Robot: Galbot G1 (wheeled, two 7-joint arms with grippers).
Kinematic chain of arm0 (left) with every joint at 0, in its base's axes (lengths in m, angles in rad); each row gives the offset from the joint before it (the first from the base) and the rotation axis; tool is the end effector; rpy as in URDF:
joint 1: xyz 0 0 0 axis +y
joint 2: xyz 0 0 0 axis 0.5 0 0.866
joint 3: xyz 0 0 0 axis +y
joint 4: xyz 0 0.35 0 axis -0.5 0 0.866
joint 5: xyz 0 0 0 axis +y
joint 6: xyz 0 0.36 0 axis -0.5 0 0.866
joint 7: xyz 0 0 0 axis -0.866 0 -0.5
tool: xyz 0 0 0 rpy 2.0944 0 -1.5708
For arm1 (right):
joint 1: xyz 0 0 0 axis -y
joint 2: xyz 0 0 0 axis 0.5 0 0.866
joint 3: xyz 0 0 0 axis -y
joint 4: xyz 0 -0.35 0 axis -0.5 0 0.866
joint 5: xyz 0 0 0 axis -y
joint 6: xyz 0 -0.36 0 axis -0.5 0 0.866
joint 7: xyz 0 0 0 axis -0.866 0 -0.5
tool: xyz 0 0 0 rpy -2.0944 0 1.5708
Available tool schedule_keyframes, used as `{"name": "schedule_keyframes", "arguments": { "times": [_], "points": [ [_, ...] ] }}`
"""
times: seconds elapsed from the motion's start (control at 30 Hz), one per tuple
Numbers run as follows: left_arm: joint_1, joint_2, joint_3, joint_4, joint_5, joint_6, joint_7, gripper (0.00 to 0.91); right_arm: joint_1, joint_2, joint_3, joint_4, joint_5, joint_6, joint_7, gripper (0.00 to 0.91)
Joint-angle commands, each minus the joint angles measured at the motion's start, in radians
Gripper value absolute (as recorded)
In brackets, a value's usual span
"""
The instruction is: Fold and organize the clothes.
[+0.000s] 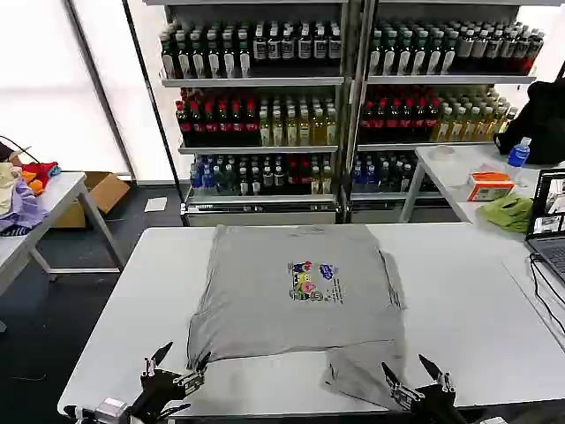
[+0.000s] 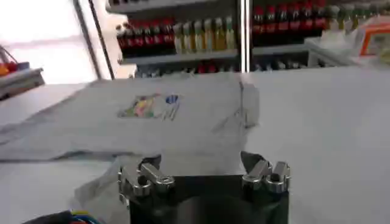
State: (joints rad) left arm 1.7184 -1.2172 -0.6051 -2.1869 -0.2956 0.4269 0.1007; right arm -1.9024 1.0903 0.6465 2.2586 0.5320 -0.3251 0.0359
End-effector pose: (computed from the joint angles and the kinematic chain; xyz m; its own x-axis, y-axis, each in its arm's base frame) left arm 0.1516 0.0716 -0.2799 -0.8571 0.2077 0.4715 0.2273 0.9737 -0.0158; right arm 0.1117 -0.0864 -0.2687 -0.8528 -0.1886 0.4870 -0.1597 0.9820 0.1007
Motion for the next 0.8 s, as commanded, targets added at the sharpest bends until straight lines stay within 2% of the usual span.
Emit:
{"name": "schedule_keyframes", "arguments": {
  "times": [0.03, 0.13, 0.3, 0.33, 0.37, 0.4, 0.43, 0.5, 0.53, 0.6, 0.8],
  "points": [
    [-0.057, 0.072, 0.049, 0.027, -0.077, 0.134, -0.078, 0.907, -0.049, -0.025, -0.009, 0.075, 0.026, -0.118, 0.103, 0.907],
    [-0.097, 0.061, 0.066, 0.045, -0.078, 0.143, -0.095, 0.907, -0.035, 0.008, -0.043, 0.065, -0.022, -0.144, 0.132, 0.907],
    [-0.164, 0.041, 0.086, 0.103, -0.077, 0.149, -0.139, 0.907, -0.005, 0.049, -0.095, 0.039, -0.025, -0.145, 0.134, 0.907],
    [-0.17, 0.04, 0.09, 0.109, -0.078, 0.149, -0.148, 0.907, -0.005, 0.053, -0.102, 0.04, -0.025, -0.145, 0.136, 0.443],
    [-0.17, 0.037, 0.092, 0.11, -0.081, 0.149, -0.153, 0.786, -0.006, 0.058, -0.11, 0.038, -0.028, -0.144, 0.134, 0.02],
    [-0.168, 0.036, 0.095, 0.108, -0.081, 0.149, -0.157, 0.665, -0.006, 0.061, -0.118, 0.033, -0.03, -0.142, 0.141, 0.0],
    [-0.165, 0.036, 0.099, 0.107, -0.078, 0.15, -0.16, 0.443, -0.004, 0.063, -0.127, 0.028, -0.032, -0.146, 0.148, 0.0],
    [-0.16, 0.029, 0.103, 0.118, -0.073, 0.15, -0.167, 0.242, 0.0, 0.065, -0.133, 0.013, -0.031, -0.14, 0.138, 0.0],
    [-0.16, 0.028, 0.102, 0.126, -0.069, 0.15, -0.171, 0.04, 0.001, 0.066, -0.141, 0.009, -0.03, -0.141, 0.139, 0.0],
    [-0.151, 0.02, 0.097, 0.131, -0.061, 0.15, -0.17, 0.0, -0.014, 0.072, -0.149, 0.018, -0.018, -0.142, 0.137, 0.0],
    [-0.126, 0.023, 0.09, 0.12, -0.061, 0.149, -0.149, 0.01, -0.02, 0.079, -0.157, 0.01, -0.025, -0.13, 0.14, 0.0]
  ]
}}
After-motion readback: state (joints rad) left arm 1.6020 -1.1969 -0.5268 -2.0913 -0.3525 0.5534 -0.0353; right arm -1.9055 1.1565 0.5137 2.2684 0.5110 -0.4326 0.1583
